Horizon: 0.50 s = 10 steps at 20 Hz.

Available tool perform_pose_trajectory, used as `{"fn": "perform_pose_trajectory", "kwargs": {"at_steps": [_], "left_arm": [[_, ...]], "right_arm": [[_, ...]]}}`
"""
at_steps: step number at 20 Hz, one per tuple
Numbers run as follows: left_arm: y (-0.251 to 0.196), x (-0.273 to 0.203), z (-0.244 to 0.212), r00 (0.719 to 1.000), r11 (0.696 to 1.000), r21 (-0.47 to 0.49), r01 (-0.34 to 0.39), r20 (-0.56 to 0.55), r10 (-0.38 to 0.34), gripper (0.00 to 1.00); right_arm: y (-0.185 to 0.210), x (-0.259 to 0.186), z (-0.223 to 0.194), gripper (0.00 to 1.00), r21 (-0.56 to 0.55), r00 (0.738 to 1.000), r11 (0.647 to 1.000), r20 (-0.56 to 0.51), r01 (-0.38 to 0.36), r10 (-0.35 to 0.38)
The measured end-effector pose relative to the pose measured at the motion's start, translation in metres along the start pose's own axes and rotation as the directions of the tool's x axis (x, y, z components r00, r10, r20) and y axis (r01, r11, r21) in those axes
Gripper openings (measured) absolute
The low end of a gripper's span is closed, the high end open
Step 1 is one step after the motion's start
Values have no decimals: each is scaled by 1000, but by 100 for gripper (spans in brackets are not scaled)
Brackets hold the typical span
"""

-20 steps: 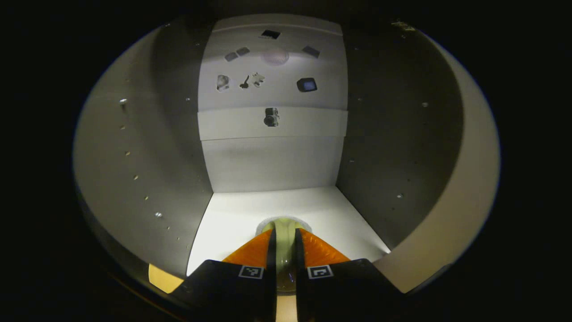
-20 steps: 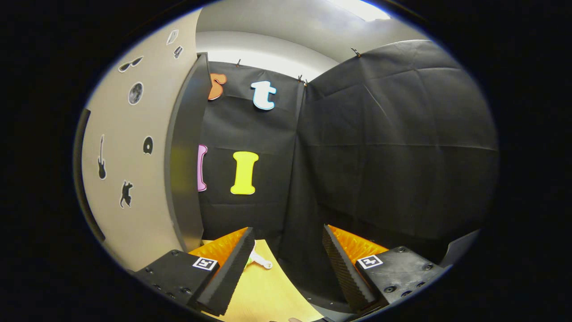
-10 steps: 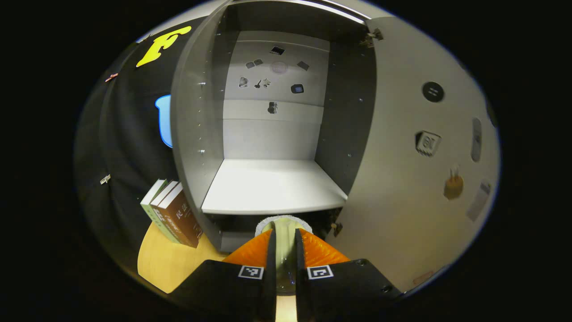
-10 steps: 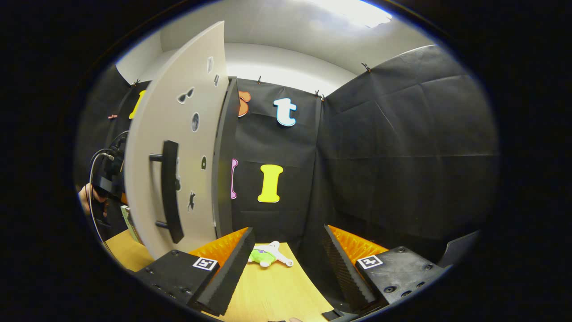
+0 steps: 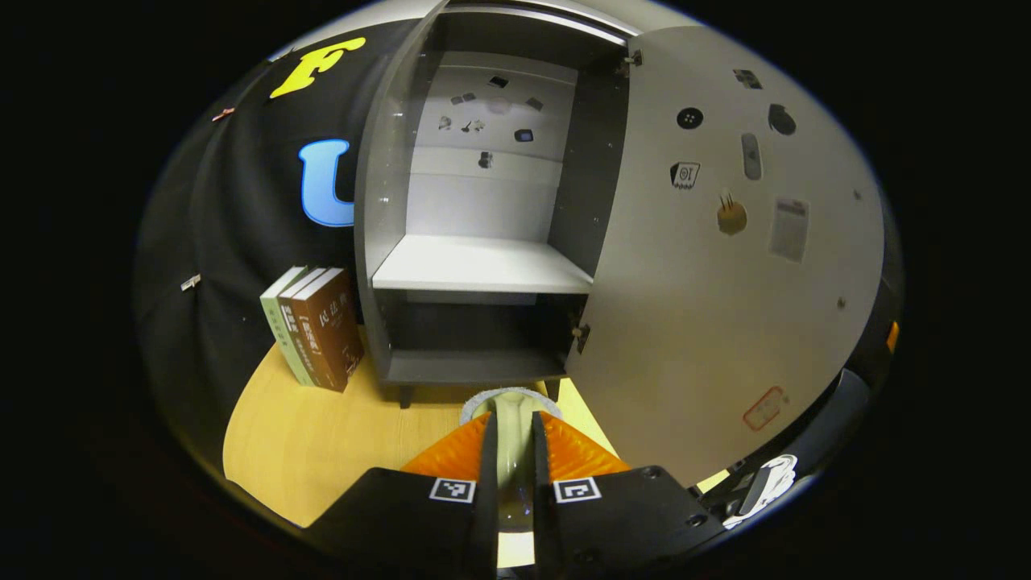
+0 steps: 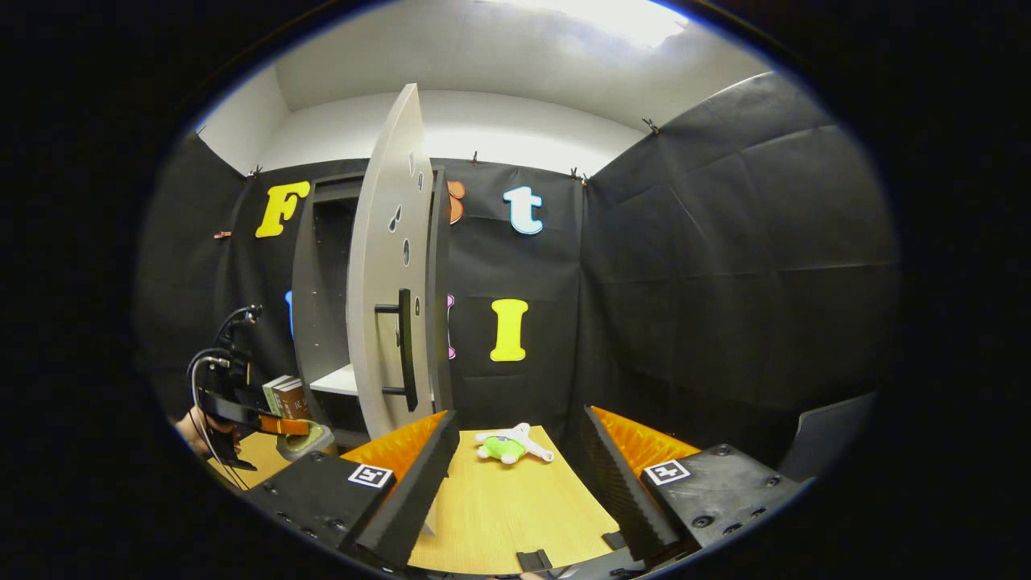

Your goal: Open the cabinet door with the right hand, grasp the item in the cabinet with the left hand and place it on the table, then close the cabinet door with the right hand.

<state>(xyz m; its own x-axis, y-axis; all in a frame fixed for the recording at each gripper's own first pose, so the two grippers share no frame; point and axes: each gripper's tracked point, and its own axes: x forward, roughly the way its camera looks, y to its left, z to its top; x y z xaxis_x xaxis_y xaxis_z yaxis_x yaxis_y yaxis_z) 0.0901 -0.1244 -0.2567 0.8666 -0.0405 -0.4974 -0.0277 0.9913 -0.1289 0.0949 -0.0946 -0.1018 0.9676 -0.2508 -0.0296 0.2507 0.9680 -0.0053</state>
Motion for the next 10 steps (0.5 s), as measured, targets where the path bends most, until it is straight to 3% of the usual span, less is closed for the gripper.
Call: {"fn": "perform_pose_trajectory", "kwargs": {"at_steps": [6,10], "left_arm": [[-1,38,-77,1000,995,-100,-1,1,1,21],[4,67,-142,996,994,-87,-65,-70,59,21]], "right_arm": [[5,-8,-10,97,-40,999,999,-46,-29,28],[-10,-6,-14,98,-116,998,993,-63,-9,1]]}}
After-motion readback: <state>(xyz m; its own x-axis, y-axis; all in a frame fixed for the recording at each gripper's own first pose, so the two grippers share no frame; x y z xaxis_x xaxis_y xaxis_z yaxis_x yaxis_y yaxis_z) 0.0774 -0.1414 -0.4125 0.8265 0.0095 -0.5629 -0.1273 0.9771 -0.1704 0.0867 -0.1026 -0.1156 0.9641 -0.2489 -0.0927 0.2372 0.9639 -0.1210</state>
